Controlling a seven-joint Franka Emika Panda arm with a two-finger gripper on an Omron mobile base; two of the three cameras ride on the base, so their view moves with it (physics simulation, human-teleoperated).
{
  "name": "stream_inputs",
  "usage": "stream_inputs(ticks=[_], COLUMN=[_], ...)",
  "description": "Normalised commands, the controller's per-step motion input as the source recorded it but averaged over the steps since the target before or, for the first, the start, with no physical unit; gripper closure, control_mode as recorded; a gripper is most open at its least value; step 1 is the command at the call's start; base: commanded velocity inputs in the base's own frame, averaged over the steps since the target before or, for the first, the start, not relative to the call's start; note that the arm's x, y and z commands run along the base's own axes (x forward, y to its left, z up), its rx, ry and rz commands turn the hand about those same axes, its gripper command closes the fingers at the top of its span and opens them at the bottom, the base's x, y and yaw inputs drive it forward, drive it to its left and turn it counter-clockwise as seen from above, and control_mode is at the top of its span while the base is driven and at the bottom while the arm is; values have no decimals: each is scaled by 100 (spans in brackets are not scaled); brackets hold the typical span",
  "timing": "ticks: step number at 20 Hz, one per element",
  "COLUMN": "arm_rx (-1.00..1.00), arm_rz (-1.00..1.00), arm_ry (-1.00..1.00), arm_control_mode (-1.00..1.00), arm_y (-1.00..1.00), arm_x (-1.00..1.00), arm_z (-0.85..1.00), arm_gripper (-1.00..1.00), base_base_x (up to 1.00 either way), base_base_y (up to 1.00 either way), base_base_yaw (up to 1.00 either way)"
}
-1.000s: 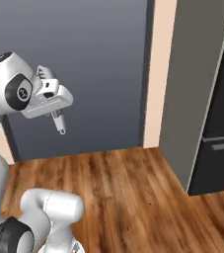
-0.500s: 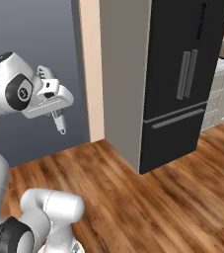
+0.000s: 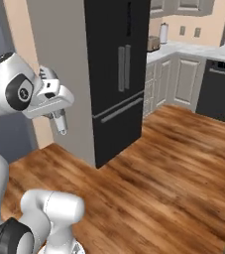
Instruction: Take the tongs from the drawer on the right and place them on the dining counter next to the tray containing the hot dog.
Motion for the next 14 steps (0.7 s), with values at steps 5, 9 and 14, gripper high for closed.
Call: stream_inputs(ticks=[5, 9, 14], arm_rx=[0, 0, 0], arm_rz=[0, 0, 0], arm_ry=[0, 0, 0], arm_control_mode=[100, 100, 100], arm_y=[0, 0, 0], arm_x=[0, 0, 0], arm_z=[0, 0, 0], arm_gripper=[100, 100, 100], base_base_x=[83, 100, 100], base_base_y=[8, 10, 11], base_base_yaw=[-44, -35, -29])
